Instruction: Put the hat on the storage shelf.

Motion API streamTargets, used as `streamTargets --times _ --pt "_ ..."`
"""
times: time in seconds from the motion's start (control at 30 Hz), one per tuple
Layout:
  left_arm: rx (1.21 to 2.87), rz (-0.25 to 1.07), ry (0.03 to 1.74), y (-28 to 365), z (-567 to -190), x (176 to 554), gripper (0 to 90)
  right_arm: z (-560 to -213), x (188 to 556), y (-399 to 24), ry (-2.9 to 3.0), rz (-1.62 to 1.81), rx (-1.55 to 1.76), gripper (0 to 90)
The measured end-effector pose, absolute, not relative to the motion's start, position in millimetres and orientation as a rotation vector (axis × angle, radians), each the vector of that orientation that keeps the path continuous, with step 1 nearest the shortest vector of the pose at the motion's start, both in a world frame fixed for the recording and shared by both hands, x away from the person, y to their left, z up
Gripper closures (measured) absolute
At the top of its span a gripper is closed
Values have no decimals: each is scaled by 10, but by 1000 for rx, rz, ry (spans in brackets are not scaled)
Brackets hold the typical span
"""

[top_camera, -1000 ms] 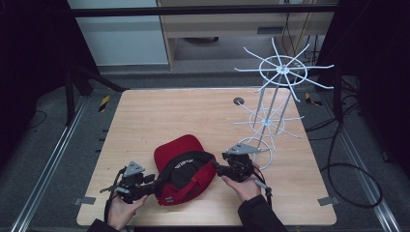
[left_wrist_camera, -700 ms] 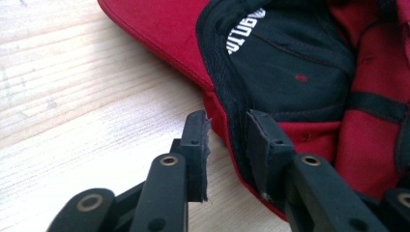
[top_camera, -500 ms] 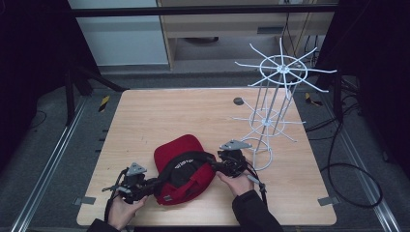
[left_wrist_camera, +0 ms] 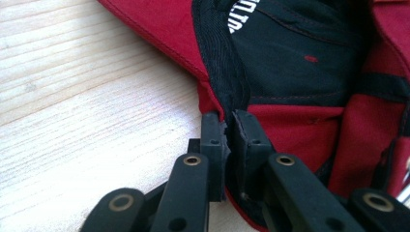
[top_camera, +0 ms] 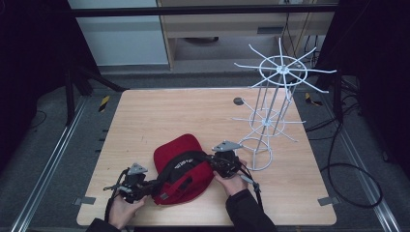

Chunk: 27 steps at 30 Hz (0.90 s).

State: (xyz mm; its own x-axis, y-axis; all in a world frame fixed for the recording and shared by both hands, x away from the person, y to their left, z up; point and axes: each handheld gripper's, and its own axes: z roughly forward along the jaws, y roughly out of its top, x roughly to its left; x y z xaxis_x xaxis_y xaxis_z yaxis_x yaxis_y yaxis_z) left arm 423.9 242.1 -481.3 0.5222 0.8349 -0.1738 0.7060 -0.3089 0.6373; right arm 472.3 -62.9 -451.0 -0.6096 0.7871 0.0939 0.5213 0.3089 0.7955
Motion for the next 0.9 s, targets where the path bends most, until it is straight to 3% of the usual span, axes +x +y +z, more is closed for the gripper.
streamTargets --times 0.23,0.57,0.9 --pt "2079 248 1250 2438 -4818 4270 809 -4277 4665 -529 2219 1281 1084 860" --pt "1846 315 1112 2517 -4354 4202 537 -4065 4608 -385 2227 1324 985 861" --pt "1870 287 966 2163 -4128 4278 368 -4011 4596 -333 2239 1329 952 860"
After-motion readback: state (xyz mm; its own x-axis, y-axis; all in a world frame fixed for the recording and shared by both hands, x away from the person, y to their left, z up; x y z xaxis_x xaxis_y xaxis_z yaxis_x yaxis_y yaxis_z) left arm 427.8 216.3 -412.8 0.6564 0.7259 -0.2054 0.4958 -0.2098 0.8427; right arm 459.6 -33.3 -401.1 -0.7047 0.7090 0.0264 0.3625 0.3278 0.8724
